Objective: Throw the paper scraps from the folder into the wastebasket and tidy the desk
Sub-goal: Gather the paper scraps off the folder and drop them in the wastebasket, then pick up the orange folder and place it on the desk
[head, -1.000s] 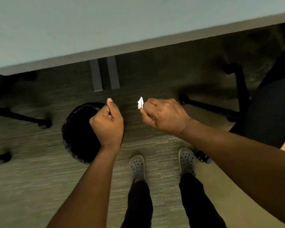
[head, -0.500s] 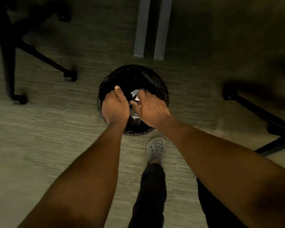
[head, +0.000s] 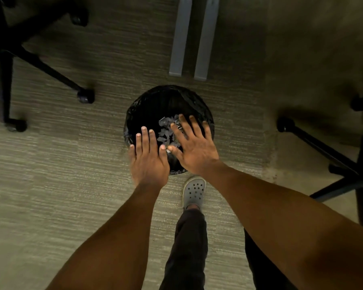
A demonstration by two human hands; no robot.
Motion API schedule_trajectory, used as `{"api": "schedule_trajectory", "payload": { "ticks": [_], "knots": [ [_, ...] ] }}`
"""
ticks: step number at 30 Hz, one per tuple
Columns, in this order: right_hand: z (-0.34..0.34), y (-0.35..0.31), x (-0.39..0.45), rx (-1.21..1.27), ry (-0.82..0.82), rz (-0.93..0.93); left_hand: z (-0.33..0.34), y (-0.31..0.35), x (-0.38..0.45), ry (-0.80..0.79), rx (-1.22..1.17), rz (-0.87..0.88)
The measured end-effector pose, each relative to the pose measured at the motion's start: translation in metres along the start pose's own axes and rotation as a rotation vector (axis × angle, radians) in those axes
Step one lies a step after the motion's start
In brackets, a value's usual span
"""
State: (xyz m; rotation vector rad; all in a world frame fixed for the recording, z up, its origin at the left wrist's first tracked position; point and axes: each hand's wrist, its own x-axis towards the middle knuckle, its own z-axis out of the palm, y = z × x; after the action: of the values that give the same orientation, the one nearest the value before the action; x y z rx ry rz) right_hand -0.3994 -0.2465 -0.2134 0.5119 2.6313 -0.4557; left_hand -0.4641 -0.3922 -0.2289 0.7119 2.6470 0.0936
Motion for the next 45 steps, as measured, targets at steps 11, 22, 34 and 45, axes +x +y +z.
{"api": "schedule_trajectory", "payload": {
  "ticks": [11,22,34,45],
  "knots": [
    [-0.043,0.028,-0.049,0.188,0.215,0.084,-0.042,0.061,-0.012,0.073,-0.087,0.137],
    [-0.128,0.133,-0.191,0.388,0.462,0.416,-0.089,0.224,-0.087,0.057,-0.251,0.489],
    [-0.164,0.286,-0.369,0.67,0.728,0.907,-0.114,0.436,-0.168,-0.302,-0.217,0.838],
    [-0.101,0.387,-0.503,1.029,0.616,1.505,-0.062,0.566,-0.223,-0.706,-0.129,0.657]
  ]
}}
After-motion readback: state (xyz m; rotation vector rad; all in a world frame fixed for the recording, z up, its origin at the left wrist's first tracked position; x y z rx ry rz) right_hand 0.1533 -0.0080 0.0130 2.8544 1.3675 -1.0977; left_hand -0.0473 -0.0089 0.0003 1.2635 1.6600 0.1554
